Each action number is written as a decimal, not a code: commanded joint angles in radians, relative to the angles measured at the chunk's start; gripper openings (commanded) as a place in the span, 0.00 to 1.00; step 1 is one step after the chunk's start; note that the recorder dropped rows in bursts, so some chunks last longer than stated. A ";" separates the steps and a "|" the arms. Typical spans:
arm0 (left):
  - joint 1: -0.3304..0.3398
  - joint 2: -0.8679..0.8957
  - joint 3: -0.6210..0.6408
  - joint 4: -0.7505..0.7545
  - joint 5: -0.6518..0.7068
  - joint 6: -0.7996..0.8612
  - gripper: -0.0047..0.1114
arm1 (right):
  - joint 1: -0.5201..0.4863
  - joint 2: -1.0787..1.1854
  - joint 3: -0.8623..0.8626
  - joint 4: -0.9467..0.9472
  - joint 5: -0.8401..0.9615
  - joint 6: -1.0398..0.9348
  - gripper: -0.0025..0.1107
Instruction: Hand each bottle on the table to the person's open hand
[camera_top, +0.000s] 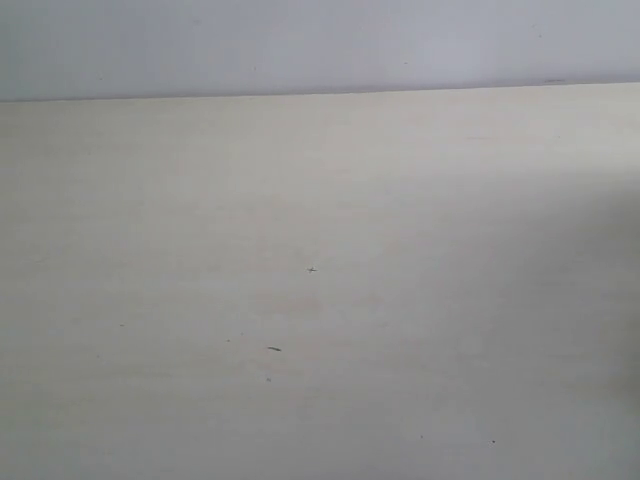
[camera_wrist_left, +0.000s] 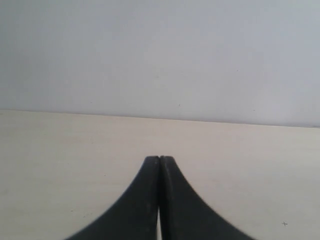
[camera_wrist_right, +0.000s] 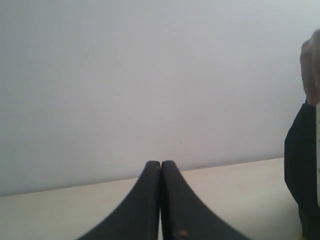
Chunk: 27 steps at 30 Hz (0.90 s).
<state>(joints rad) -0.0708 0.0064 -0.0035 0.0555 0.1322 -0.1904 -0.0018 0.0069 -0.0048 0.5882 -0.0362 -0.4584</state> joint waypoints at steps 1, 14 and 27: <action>0.001 -0.006 0.003 -0.008 0.000 0.001 0.04 | -0.007 -0.007 0.005 -0.011 -0.010 -0.010 0.02; 0.001 -0.006 0.003 -0.008 0.000 0.001 0.04 | -0.007 -0.007 0.005 -0.610 0.084 0.508 0.02; 0.001 -0.006 0.003 -0.008 0.000 0.001 0.04 | -0.007 -0.007 0.005 -0.613 0.218 0.516 0.02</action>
<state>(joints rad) -0.0708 0.0064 -0.0035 0.0555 0.1322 -0.1904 -0.0018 0.0069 -0.0048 -0.0357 0.1389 0.0493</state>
